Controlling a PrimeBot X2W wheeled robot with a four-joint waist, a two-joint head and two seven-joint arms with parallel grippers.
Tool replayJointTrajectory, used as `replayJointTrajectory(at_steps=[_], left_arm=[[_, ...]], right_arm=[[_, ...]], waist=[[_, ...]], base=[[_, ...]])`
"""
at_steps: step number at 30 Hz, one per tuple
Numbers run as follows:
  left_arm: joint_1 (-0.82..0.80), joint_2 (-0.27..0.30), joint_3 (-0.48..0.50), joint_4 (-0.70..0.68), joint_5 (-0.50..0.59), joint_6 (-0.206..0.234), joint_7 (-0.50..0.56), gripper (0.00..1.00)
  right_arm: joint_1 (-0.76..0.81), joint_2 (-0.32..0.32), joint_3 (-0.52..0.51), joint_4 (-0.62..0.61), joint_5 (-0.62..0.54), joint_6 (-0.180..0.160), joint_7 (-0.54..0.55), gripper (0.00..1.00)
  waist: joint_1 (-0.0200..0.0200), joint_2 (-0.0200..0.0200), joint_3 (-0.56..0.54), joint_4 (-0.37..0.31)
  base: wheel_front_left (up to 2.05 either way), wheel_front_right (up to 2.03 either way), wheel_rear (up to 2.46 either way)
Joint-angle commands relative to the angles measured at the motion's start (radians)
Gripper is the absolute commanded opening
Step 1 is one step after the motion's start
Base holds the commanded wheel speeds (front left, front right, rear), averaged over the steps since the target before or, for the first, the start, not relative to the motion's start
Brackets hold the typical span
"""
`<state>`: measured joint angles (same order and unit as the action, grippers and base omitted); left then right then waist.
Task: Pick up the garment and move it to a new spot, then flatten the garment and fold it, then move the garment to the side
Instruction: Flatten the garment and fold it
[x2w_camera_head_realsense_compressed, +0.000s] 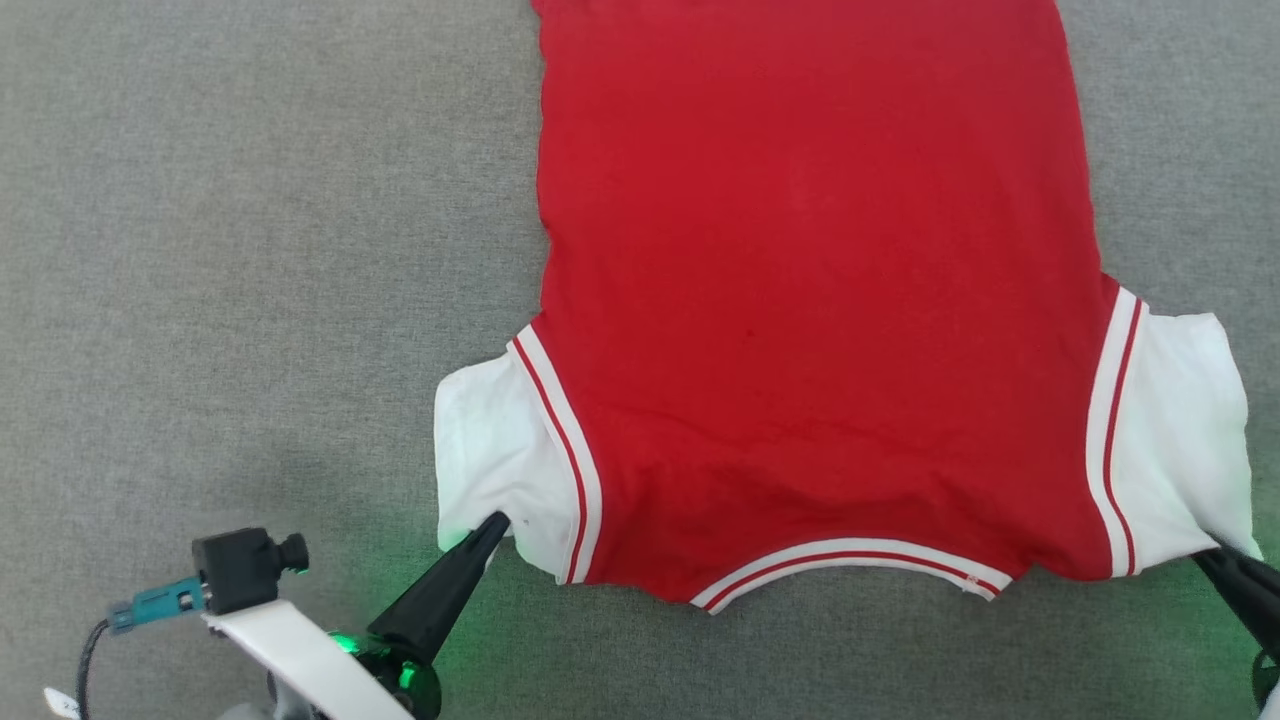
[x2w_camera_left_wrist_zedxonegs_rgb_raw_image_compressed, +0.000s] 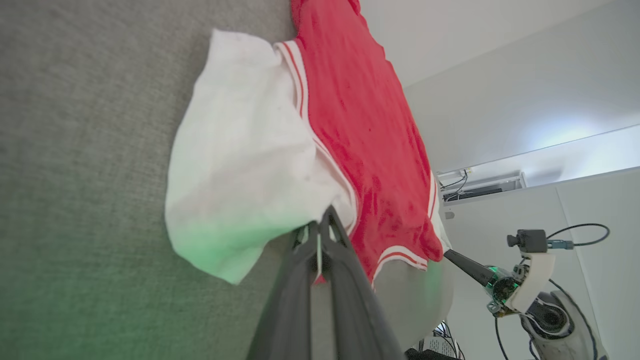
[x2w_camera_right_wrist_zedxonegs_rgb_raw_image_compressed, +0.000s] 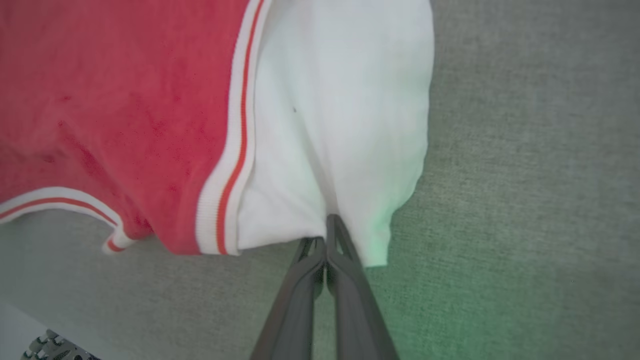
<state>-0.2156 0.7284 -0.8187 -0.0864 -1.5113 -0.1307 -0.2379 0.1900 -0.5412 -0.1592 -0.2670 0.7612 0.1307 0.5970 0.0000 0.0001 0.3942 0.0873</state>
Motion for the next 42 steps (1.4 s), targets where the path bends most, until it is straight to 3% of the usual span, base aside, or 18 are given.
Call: replayJointTrajectory(at_steps=[1, 12, 13, 14, 15, 20, 25, 28, 34, 40, 42], left_arm=[[-0.014, -0.007, -0.003, 0.009, 0.004, 0.001, 0.000, 0.00], [-0.060, -0.077, -0.044, 0.151, 0.015, 0.001, -0.002, 0.00], [-0.061, -0.080, -0.047, 0.159, 0.015, 0.001, -0.003, 0.00], [-0.062, -0.083, -0.050, 0.161, 0.015, 0.001, -0.004, 0.00], [-0.061, -0.086, -0.050, 0.159, 0.011, 0.001, -0.006, 0.00], [-0.047, -0.074, -0.039, 0.124, 0.011, 0.001, -0.015, 0.00], [-0.035, -0.064, -0.032, 0.066, 0.043, 0.001, -0.022, 0.00], [-0.050, -0.072, -0.035, 0.038, 0.069, 0.001, -0.025, 0.00], [-0.124, -0.107, -0.077, 0.004, 0.102, 0.001, -0.017, 0.00], [-0.216, -0.159, -0.144, 0.002, 0.120, 0.001, -0.010, 0.00], [-0.226, -0.165, -0.153, 0.003, 0.121, 0.001, -0.011, 0.00]], right_arm=[[-0.014, -0.009, 0.008, 0.012, -0.011, 0.000, -0.004, 0.00], [-0.105, -0.033, 0.174, 0.190, -0.048, 0.000, -0.063, 0.02], [-0.113, -0.037, 0.179, 0.192, -0.054, 0.000, -0.076, 0.37], [-0.119, -0.042, 0.183, 0.192, -0.059, 0.000, -0.086, 0.84], [-0.119, -0.048, 0.187, 0.187, -0.058, -0.001, -0.091, 1.00], [-0.087, -0.110, 0.118, 0.082, -0.012, -0.003, -0.066, 1.00], [-0.080, -0.196, -0.069, -0.096, 0.039, 0.000, 0.032, 1.00], [-0.160, -0.236, -0.163, -0.130, 0.065, 0.000, 0.098, 1.00], [-0.523, -0.272, -0.132, 0.030, 0.077, 0.000, 0.216, 1.00], [-0.941, -0.278, 0.031, 0.295, -0.074, 0.000, 0.335, 1.00], [-1.001, -0.275, 0.055, 0.339, -0.105, 0.000, 0.348, 1.00]], waist=[[0.0000, -0.0001, 0.003, 0.001], [0.0000, -0.0001, 0.024, -0.001], [0.0000, -0.0001, 0.024, -0.002], [0.0000, -0.0001, 0.024, -0.003], [0.0000, -0.0001, 0.024, -0.004], [0.0000, -0.0001, 0.020, -0.003], [0.0000, -0.0001, 0.025, 0.019], [0.0000, -0.0001, 0.044, 0.044], [0.0000, -0.0001, 0.124, 0.126], [0.0000, -0.0001, 0.217, 0.221], [0.0000, -0.0001, 0.225, 0.235]], base=[[0.00, 0.00, 0.00], [0.00, 0.00, 0.00], [0.00, 0.00, 0.00], [0.00, 0.00, 0.00], [0.00, 0.00, 0.00], [0.00, 0.00, 0.00], [0.00, 0.00, 0.00], [0.00, 0.00, 0.00], [0.00, 0.00, 0.00], [0.00, 0.00, 0.00], [0.00, 0.00, 0.00]])
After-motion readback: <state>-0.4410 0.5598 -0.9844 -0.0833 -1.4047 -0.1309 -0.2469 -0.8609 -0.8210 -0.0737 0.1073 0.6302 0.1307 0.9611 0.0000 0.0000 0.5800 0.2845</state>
